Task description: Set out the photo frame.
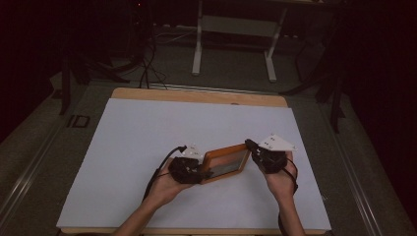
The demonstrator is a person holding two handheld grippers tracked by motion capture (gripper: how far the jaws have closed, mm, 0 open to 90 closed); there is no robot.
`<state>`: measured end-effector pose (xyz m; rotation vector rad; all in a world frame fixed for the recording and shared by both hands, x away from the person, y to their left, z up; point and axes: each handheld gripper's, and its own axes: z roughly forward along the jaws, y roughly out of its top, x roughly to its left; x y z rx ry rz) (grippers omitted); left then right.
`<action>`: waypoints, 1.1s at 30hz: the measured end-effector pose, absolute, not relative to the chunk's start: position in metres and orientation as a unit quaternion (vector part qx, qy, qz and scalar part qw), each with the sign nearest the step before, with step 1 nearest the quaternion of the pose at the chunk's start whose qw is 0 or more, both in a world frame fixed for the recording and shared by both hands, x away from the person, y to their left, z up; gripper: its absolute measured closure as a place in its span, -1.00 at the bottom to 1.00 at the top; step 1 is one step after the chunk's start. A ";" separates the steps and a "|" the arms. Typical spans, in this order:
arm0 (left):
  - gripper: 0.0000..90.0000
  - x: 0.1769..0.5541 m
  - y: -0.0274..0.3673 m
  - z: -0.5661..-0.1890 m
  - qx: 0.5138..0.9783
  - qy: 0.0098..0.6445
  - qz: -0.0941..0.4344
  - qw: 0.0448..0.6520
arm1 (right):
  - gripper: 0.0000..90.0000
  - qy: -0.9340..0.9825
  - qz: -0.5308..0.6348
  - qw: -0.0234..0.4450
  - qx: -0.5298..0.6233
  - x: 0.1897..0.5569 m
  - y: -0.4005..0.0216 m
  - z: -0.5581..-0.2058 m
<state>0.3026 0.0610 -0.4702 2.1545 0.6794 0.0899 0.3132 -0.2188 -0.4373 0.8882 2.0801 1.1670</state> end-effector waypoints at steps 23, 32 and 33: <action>0.54 0.296 0.107 -0.426 0.869 0.202 0.075 0.445 | -0.01 0.838 0.481 0.149 0.209 0.312 -0.196 -0.436; 0.53 0.293 0.106 -0.425 0.870 0.175 0.078 0.454 | -0.30 0.840 0.497 0.116 0.183 0.319 -0.182 -0.444; 0.53 0.293 0.106 -0.425 0.870 0.174 0.078 0.455 | -0.32 0.841 0.497 0.112 0.181 0.320 -0.180 -0.445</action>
